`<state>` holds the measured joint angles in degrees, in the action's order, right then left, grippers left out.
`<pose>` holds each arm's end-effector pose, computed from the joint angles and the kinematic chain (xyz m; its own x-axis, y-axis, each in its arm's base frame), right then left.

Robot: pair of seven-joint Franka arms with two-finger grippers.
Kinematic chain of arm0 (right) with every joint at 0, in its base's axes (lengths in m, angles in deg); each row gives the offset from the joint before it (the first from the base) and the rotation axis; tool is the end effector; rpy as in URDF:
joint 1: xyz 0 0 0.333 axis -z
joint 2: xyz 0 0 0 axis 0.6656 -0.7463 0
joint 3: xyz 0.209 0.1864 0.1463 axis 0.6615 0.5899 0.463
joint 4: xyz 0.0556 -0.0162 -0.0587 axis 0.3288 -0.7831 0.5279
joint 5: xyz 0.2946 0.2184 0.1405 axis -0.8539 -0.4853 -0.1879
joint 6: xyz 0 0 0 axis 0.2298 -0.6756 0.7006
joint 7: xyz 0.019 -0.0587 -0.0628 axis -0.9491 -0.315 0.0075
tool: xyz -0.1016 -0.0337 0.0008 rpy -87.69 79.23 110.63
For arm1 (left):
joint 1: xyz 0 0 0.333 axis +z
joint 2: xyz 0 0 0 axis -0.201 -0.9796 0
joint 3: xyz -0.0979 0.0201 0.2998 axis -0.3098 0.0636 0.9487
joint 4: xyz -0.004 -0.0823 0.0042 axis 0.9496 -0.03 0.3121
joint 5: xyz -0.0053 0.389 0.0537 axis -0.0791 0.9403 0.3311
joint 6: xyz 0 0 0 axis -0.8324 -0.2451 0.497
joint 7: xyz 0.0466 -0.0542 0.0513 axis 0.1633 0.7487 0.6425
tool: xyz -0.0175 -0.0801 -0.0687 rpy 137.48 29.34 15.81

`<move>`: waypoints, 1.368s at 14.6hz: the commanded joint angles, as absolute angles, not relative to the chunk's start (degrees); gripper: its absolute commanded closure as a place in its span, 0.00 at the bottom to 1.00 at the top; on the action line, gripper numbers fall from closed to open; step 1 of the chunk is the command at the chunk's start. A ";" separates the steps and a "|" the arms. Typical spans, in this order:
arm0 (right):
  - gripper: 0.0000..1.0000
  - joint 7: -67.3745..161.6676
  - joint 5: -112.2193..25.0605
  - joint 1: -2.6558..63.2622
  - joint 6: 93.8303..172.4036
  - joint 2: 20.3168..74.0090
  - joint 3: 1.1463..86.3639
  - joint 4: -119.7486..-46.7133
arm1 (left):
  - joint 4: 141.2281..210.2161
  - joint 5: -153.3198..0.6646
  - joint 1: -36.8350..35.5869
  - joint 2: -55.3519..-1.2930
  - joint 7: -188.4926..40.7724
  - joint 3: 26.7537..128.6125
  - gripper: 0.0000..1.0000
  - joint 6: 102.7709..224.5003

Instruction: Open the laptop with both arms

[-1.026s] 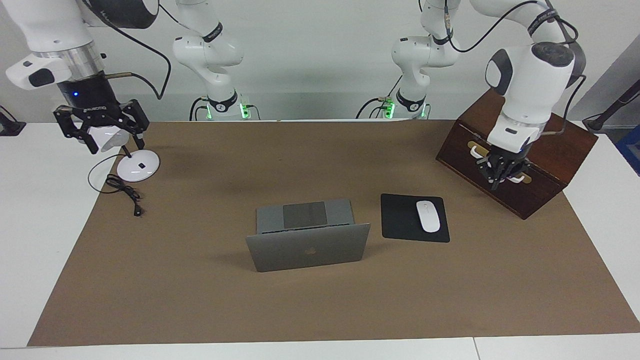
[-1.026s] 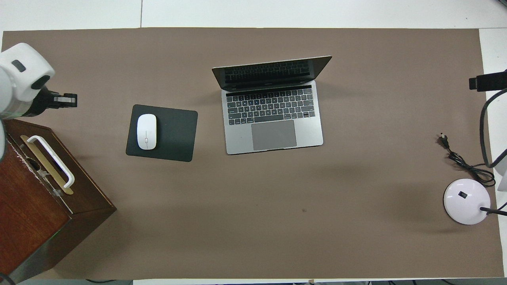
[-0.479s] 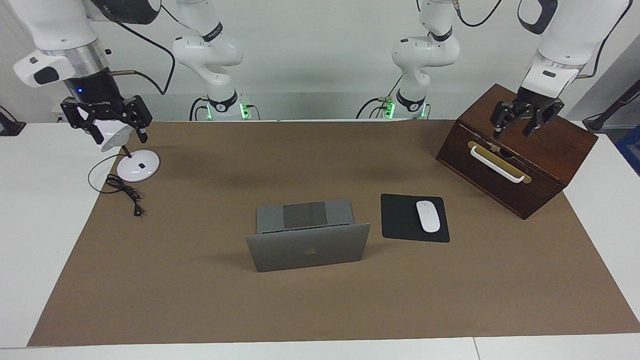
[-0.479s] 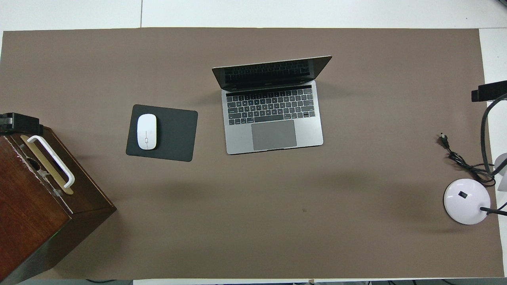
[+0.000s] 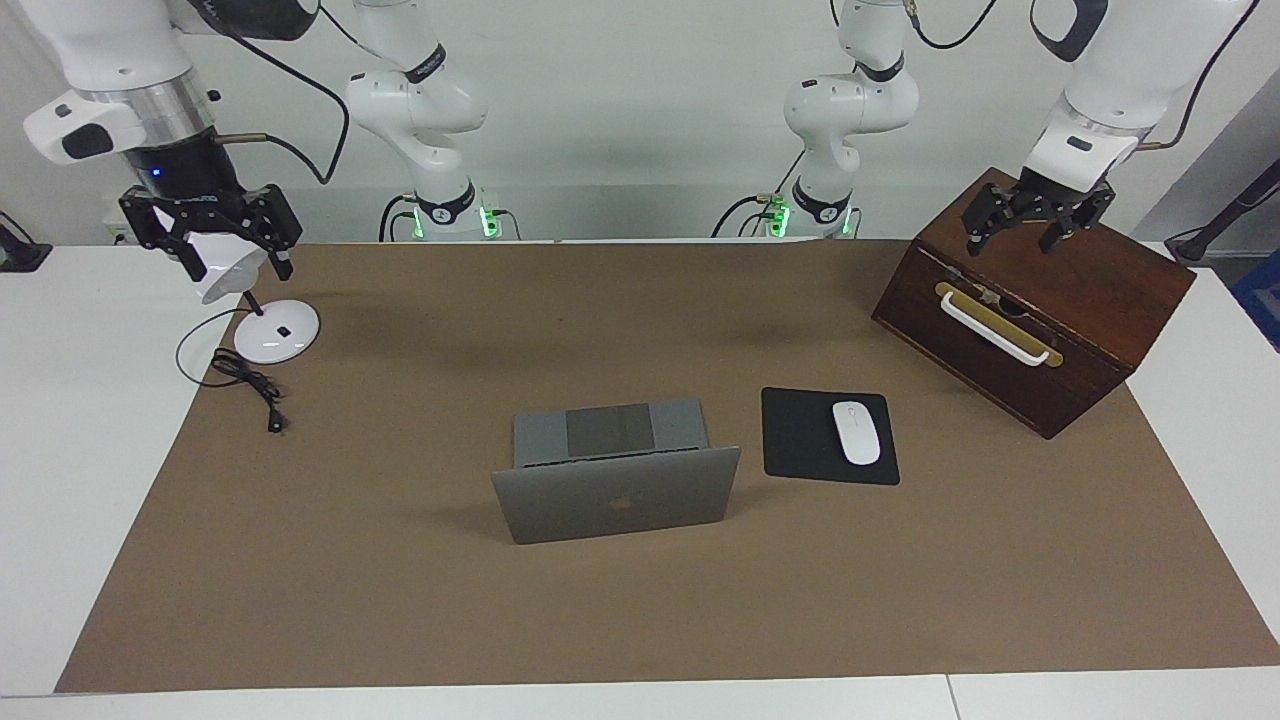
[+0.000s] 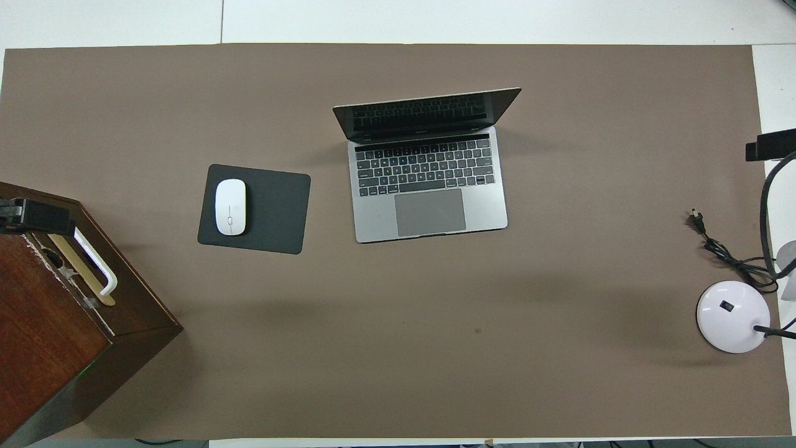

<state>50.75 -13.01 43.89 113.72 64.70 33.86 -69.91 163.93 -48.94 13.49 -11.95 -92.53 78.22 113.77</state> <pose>0.5537 -0.0476 0.6585 0.9850 -0.0055 0.1727 -0.0075 -0.9999 0.0112 0.5148 -0.0024 0.6219 0.9968 -0.0651 -0.0459 -0.0669 -0.9970 -0.0399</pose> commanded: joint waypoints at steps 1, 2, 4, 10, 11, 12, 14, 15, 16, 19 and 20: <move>0.02 51.72 -12.11 45.07 113.60 66.02 34.88 -71.32 | 164.43 -49.87 14.41 -11.14 -92.03 77.72 0.00 112.53; 0.02 51.72 -12.20 45.07 113.60 66.02 34.88 -71.24 | 164.61 -49.87 14.41 -11.14 -92.11 77.81 0.00 112.61; 0.02 51.72 -12.37 45.07 113.60 66.11 34.88 -71.41 | 164.70 -49.87 14.41 -11.06 -92.03 77.81 0.00 112.70; 0.03 51.81 -12.37 45.07 113.78 66.99 34.88 -72.20 | 166.10 -49.87 14.41 -10.53 -92.11 77.90 0.00 113.14; 0.03 51.81 -12.37 45.07 113.78 66.99 34.88 -72.20 | 166.02 -49.87 14.32 -10.53 -92.12 77.90 0.00 113.06; 0.03 51.81 -12.37 45.07 113.78 66.99 34.88 -72.20 | 165.84 -49.87 14.23 -10.61 -92.12 77.90 0.00 113.23; 0.03 51.81 -12.37 45.07 113.69 67.07 34.88 -72.20 | 165.58 -49.87 13.97 -10.62 -92.20 77.90 0.00 113.32; 0.03 51.81 -12.37 45.07 113.69 67.07 34.88 -72.20 | 165.49 -49.87 13.44 -10.62 -92.12 77.90 0.00 113.41; 0.03 51.98 -12.37 45.07 113.69 67.07 34.88 -72.20 | 165.49 -49.87 13.26 -10.62 -92.20 77.99 0.00 113.32; 0.03 52.51 -12.29 45.07 114.13 66.99 34.88 -72.20 | 165.49 -49.87 13.17 -10.62 -92.29 77.99 0.00 113.32; 0.03 52.51 -12.29 45.07 114.13 66.99 34.88 -72.20 | 165.66 -49.96 13.17 -10.53 -92.47 77.99 0.00 113.41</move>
